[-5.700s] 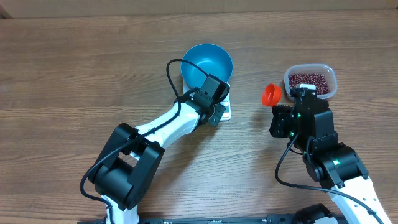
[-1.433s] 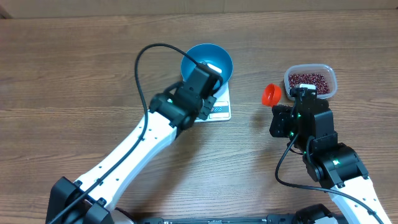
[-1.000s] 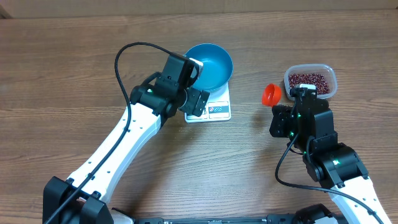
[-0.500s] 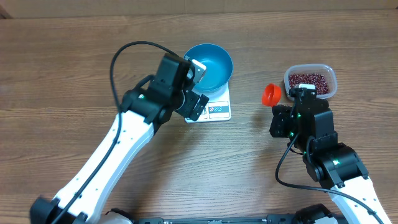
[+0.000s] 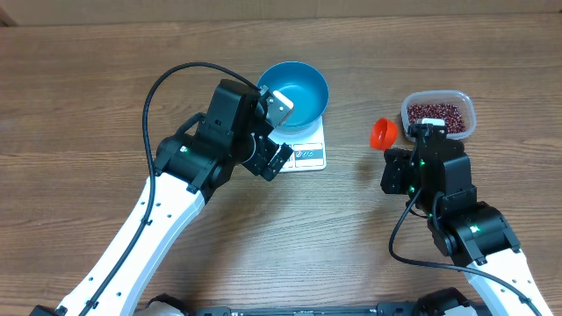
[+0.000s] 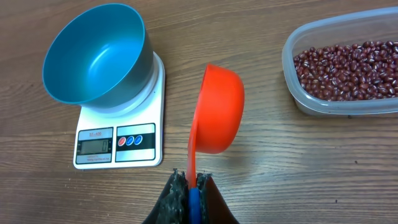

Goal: Scoop item into bowl and weigh 150g on scale
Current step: 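Lift left gripper up and back from the scale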

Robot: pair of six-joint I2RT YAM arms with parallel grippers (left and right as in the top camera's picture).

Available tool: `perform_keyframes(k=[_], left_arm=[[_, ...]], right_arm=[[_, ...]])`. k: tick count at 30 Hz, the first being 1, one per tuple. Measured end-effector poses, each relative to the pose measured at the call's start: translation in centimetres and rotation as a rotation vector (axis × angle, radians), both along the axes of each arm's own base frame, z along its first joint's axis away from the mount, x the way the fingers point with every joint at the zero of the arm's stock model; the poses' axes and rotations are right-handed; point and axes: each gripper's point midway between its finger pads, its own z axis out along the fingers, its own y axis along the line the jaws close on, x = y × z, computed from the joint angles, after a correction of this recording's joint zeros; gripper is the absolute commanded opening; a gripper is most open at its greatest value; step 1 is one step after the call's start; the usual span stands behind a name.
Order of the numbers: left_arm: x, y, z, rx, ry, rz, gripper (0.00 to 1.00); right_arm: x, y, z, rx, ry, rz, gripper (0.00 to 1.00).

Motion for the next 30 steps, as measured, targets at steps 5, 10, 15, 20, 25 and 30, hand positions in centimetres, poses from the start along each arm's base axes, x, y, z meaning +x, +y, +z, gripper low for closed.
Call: perform_keyframes(k=[5,10,15,20,25,30], left_arm=[[0.0,0.0,0.0,0.000,0.000,0.000,1.00],[0.0,0.0,0.0,0.000,0.000,0.000,1.00],[0.0,0.0,0.0,0.000,0.001,0.000,1.00],[0.2,-0.1,0.2,-0.016,-0.002,0.017,1.00],[0.5,-0.1,1.0,-0.049,-0.023,0.038,1.00],[0.3,0.8,2.6,-0.106,-0.041,0.033,1.00]], right_arm=[[0.0,0.0,0.0,0.000,0.000,0.000,0.04],[0.0,0.0,0.0,0.000,0.000,0.001,0.04],[0.0,0.0,0.0,0.000,0.000,0.001,0.04],[0.0,0.0,0.0,0.001,0.000,0.001,0.04],[-0.1,0.2,0.0,0.008,0.003,0.011,0.04],[-0.2,0.3,-0.1,0.010,0.010,0.016,0.03]])
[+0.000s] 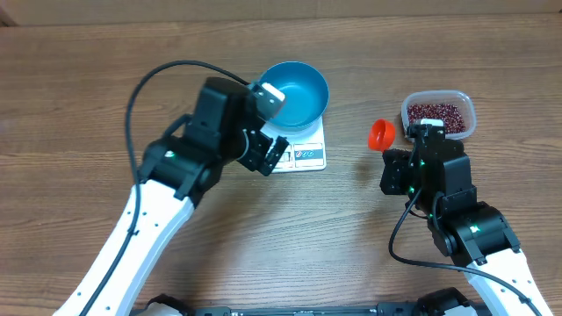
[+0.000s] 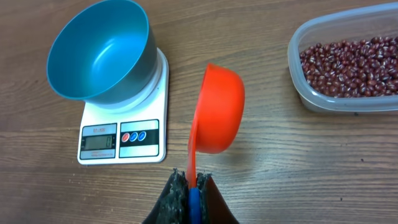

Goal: Scoop item into bowl and weigh 150g on scale
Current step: 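Lift left gripper up and back from the scale, then move right gripper with red scoop over the bean tub and lower it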

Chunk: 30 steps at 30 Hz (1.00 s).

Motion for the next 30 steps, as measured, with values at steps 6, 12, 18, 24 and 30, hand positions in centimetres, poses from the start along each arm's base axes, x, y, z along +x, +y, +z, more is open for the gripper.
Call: perform_keyframes(k=[6,12,18,24,30], left_arm=[[0.2,1.6,0.5,-0.073,0.028,0.008,1.00],[-0.3,1.3,0.5,-0.090,0.043,-0.030,1.00],[-0.4,1.1,0.5,-0.097,0.047,-0.037,1.00],[-0.5,1.1,0.5,-0.099,0.050,-0.039,1.00],[-0.5,1.1,0.5,-0.100,0.050,-0.040,1.00]], right_arm=[[0.0,0.1,0.0,0.003,0.001,0.003,0.04],[0.0,0.1,0.0,0.003,0.001,0.003,0.04],[0.0,0.1,0.0,0.004,0.002,0.005,0.04],[-0.9,-0.1,0.8,-0.038,0.036,0.035,0.04],[-0.5,-0.8,6.2,-0.076,-0.048,0.063,0.03]])
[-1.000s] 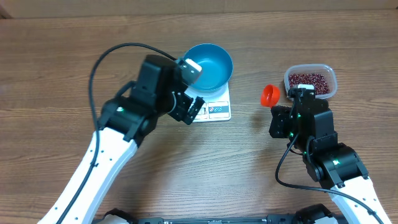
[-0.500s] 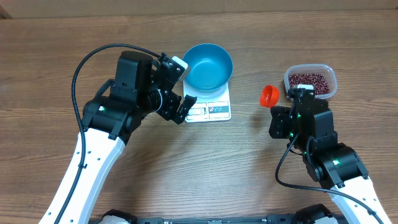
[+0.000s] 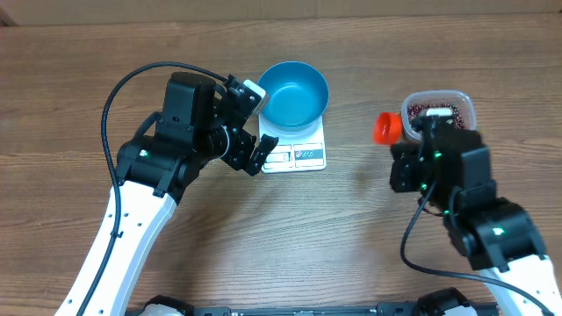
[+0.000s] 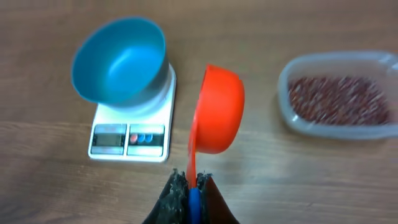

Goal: Scoop item into bowl and weigh 150g on scale
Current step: 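Move right gripper with red scoop over the bean tub and lower it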

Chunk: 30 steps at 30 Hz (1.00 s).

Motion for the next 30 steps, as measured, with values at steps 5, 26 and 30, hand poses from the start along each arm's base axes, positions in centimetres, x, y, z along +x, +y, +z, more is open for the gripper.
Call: perform_keyframes(k=[5,26,30], left_arm=[[0.0,0.0,0.0,-0.001,0.000,-0.001,1.00],[0.0,0.0,0.0,-0.002,0.001,-0.002,1.00],[-0.1,-0.1,0.0,-0.004,0.001,-0.004,1.00]], right_arm=[[0.6,-3.3,2.5,-0.038,-0.013,-0.077,0.03],[9.9,-14.0,-0.3,-0.287,0.332,-0.241,0.03],[10.6,-15.0,-2.8,-0.349,0.404,-0.236,0.03]])
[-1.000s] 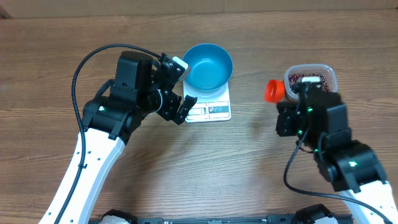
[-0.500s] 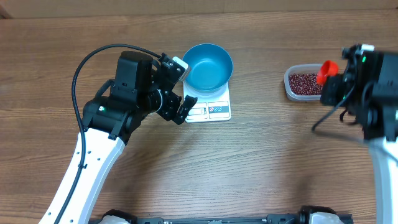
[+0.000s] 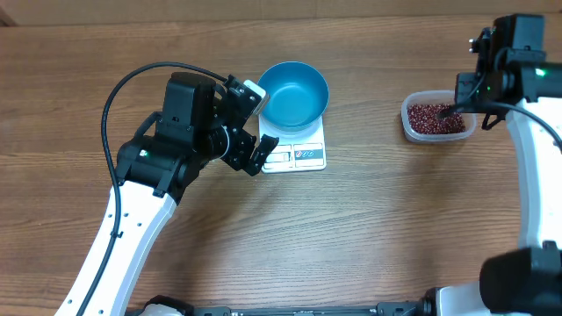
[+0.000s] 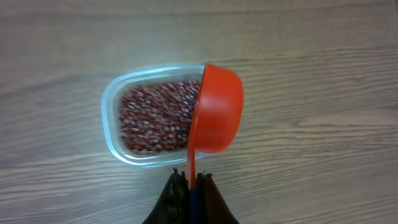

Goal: Scoop item into bowl and weigh 150g on scale
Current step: 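Move right gripper with red scoop over the bean tub and lower it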

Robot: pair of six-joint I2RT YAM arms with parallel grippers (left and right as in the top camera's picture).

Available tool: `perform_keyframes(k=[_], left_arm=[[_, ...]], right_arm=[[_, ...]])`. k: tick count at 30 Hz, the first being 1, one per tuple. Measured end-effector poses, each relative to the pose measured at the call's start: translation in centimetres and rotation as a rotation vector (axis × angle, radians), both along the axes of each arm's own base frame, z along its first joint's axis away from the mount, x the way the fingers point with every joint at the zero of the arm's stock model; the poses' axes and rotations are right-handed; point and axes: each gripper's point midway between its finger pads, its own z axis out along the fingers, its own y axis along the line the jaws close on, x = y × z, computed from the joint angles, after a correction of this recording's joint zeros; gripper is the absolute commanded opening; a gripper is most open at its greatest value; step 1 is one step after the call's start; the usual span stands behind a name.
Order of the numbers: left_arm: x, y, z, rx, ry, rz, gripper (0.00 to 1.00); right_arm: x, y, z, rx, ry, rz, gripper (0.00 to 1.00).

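The blue bowl stands on the white scale. My left gripper is open just left of the bowl and scale, with nothing between its fingers. My right gripper is shut on the handle of the orange scoop. The scoop hangs on its side, high above the right part of the clear tub of red beans. In the overhead view the tub sits at the right, and the scoop is hidden under the right arm.
The left arm's black cable loops over the table to the left of the scale. The table's far edge runs close behind the bowl and tub. The scale's display and buttons face the front.
My right gripper has gone from left of the tub to high over it, and the scoop now hangs above the beans. The scale and bowl have left the wrist view. The left arm has not moved.
At first my left gripper was open at the bowl's left rim while my right held the scoop between scale and tub. The left gripper then stood further left, clear of the bowl. The right gripper rose with the scoop, and it is now over the beans.
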Motion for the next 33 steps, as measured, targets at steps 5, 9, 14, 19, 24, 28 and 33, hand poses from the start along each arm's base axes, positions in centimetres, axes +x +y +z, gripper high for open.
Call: perform_keyframes(k=[5,9,14,19,24,28,33], left_arm=[[0.0,0.0,0.0,0.000,0.000,0.000,1.00],[0.0,0.0,0.0,0.000,0.001,0.000,1.00],[0.0,0.0,0.0,0.000,0.000,0.000,1.00],[0.0,0.0,0.0,0.000,0.000,0.000,1.00],[0.0,0.0,0.0,0.000,0.000,0.000,1.00],[0.0,0.0,0.0,0.000,0.001,0.000,0.99],[0.0,0.0,0.0,0.000,0.000,0.000,1.00]], right_arm=[[0.6,-0.6,-3.1,-0.029,0.096,0.011,0.03],[1.0,-0.8,-5.5,-0.035,0.162,0.020,0.03],[1.3,-0.9,-6.8,-0.040,0.192,0.036,0.04],[1.9,-1.0,-7.1,-0.052,0.184,0.049,0.04],[2.2,-1.2,-7.9,-0.063,0.202,0.057,0.04],[1.9,-1.2,-8.9,-0.063,0.240,0.065,0.04],[2.0,-1.0,-10.4,-0.044,0.274,0.076,0.04]])
